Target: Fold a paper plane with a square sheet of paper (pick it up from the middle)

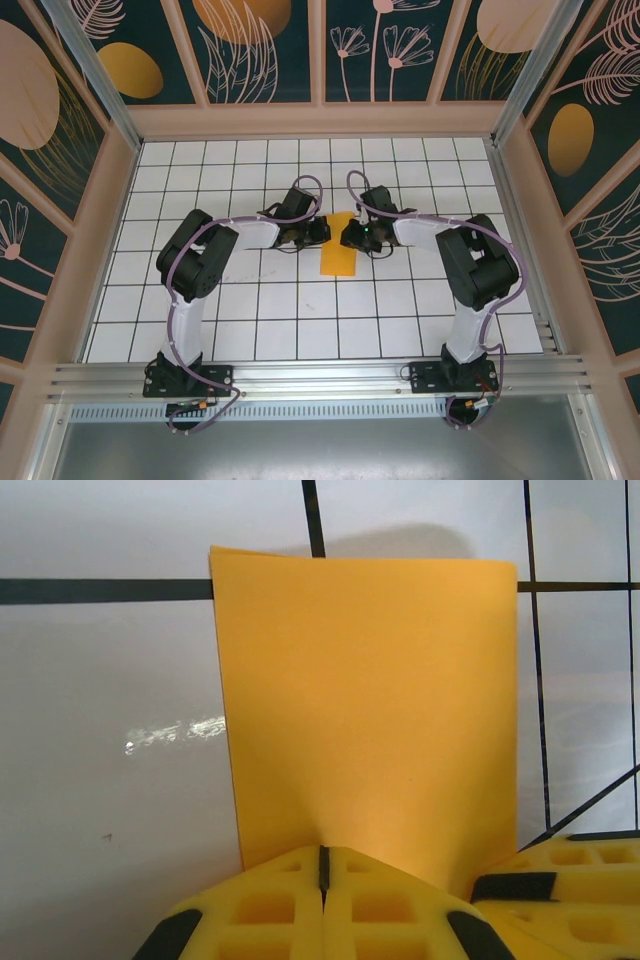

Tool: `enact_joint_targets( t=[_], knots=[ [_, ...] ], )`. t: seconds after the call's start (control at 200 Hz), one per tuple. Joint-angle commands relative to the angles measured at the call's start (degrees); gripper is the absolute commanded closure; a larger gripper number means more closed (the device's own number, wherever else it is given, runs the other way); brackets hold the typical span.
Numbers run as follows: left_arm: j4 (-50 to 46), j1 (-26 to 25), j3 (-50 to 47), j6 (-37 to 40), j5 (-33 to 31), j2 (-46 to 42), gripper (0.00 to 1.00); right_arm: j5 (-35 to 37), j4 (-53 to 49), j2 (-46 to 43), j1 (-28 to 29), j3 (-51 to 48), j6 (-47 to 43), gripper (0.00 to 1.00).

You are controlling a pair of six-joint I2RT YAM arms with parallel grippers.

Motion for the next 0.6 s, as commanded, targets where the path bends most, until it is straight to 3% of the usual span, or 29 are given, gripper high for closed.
enact_joint_targets(
  t=[0.0, 0.205, 0.595],
  knots=[
    [-7.6, 0.13, -1.35, 2.29, -7.62, 5.27, 1.0, -1.0, 1.11, 0.59, -0.83, -3.38, 0.8, 0.81],
    [-7.81, 0.19, -1.88, 2.57, -8.24, 5.74, 1.0, -0.83, 2.54, 0.04, -2.64, -6.71, 0.66, 0.82],
    [-7.38, 0.16, -2.06, 2.04, -8.03, 5.57, 1.0, -8.5, 3.6, -3.72, -0.24, -5.43, -0.79, 0.84]
  ],
)
